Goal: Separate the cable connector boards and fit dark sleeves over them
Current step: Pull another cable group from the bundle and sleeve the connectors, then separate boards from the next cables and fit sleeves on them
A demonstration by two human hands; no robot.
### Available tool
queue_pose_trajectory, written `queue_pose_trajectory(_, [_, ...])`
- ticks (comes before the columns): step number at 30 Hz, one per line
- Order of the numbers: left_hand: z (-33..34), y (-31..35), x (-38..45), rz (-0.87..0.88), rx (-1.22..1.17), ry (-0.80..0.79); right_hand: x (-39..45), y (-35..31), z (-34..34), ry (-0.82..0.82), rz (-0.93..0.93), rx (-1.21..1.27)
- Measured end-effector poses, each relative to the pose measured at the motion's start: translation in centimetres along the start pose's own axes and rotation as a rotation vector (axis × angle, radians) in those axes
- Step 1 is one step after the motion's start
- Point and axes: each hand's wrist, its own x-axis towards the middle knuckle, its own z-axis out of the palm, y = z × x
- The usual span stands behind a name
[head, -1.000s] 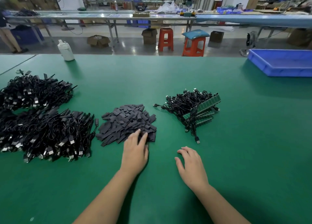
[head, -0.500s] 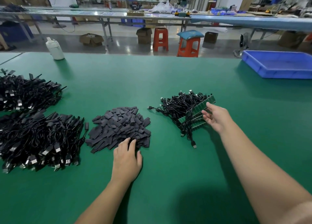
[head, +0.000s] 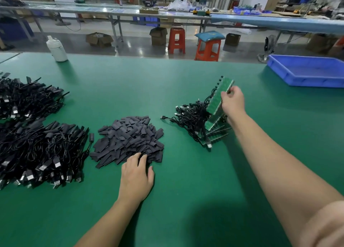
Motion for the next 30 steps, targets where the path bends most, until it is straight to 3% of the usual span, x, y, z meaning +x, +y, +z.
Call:
queue_pose_trajectory(4, [0.0,0.0,0.0,0.004,0.001,-0.005,0.5,-6.0,-2.3,-0.018,-0.223,-0.145])
queue_pose_trajectory(7, [-0.1,0.0,0.0,0.000,0.011,-0.013,0.4,-10.0,-4.4,-0.062,-0.417,-0.434])
queue_pose_trajectory(9, [0.0,0.0,0.0,0.001,0.014,-0.017,0.4,-11.6,-5.3,0.002,-0.523,-0.593])
queue_pose_trajectory(12, [0.0,0.0,0.1,0.001,0.021,-0.023,0.7,-12.3,-5.8,0.088,-0.551,-0.640])
queue_pose_trajectory(16, [0.1,0.0,0.0,0.002,0.022,-0.030,1.1,-10.9,-5.6,0.016,-0.538,-0.755])
queue_pose_trajectory(18, [0.2,0.0,0.1,0.004,0.019,-0.026,1.2,-10.4,-5.7,0.061,-0.567,-0.732])
queue_pose_trajectory(23, [0.3,-0.1,0.1,0.011,0.024,0.000,2.3,-13.7,-7.6,0.257,-0.547,-0.189])
queue_pose_trajectory(27, [0.2,0.0,-0.1,0.017,0.030,0.007,1.4,-17.3,-8.5,0.243,-0.733,-0.292])
queue_pose_trajectory(30, [0.2,0.0,-0.2,0.034,0.030,0.035,0.3,-18.7,-8.3,0.219,-0.735,-0.454])
